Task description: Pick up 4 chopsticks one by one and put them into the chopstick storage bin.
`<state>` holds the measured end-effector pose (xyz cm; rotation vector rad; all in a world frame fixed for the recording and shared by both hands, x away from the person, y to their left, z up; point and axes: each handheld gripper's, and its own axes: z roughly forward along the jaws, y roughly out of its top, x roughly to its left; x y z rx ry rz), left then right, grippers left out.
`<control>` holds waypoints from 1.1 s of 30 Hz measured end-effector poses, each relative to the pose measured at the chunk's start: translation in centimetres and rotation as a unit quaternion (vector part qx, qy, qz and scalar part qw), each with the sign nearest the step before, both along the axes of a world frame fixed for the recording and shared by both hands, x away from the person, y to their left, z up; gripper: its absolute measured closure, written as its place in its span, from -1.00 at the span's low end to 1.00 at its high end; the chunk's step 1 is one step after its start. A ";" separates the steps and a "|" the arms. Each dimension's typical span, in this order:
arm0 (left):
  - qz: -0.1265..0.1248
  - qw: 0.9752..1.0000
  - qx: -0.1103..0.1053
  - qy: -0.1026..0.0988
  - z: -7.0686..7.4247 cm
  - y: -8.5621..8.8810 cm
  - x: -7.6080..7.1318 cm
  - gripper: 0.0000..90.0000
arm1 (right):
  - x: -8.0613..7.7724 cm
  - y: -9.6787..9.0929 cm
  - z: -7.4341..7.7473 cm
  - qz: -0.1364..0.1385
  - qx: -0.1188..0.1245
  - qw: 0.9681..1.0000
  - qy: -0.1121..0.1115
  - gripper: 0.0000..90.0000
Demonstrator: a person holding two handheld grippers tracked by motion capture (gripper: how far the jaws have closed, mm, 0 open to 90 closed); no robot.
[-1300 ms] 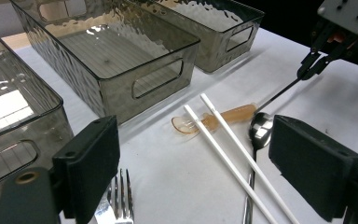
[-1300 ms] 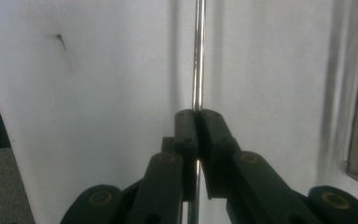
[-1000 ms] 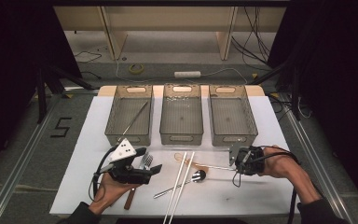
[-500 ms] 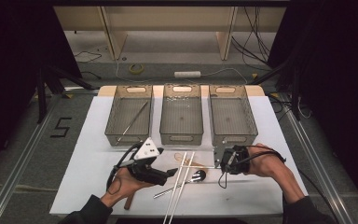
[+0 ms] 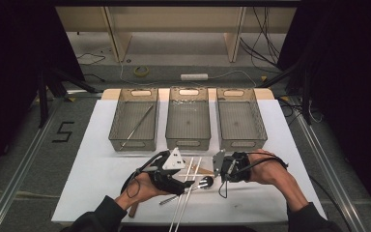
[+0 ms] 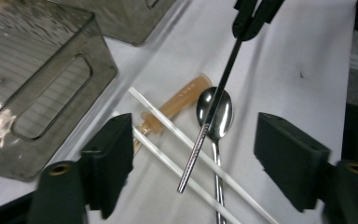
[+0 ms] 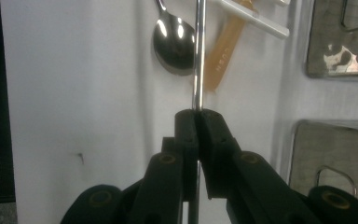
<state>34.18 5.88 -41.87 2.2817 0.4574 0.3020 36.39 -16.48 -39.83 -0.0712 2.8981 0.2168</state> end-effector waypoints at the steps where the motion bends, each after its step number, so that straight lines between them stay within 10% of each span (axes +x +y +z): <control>1: -0.004 1.000 0.007 -0.002 0.0 0.0 0.0 -0.26 | 0.0 0.1 0.0 0.005 -0.005 1.000 0.000 0.92; 16: -0.048 0.999 0.019 0.004 -0.2 -0.4 -0.4 0.43 | -0.3 1.3 0.0 0.018 -0.004 1.000 -0.004 0.92; 33: -0.072 0.996 0.044 0.013 -0.4 -0.5 -0.5 0.63 | -0.5 2.0 -0.2 0.043 -0.022 0.999 0.001 0.92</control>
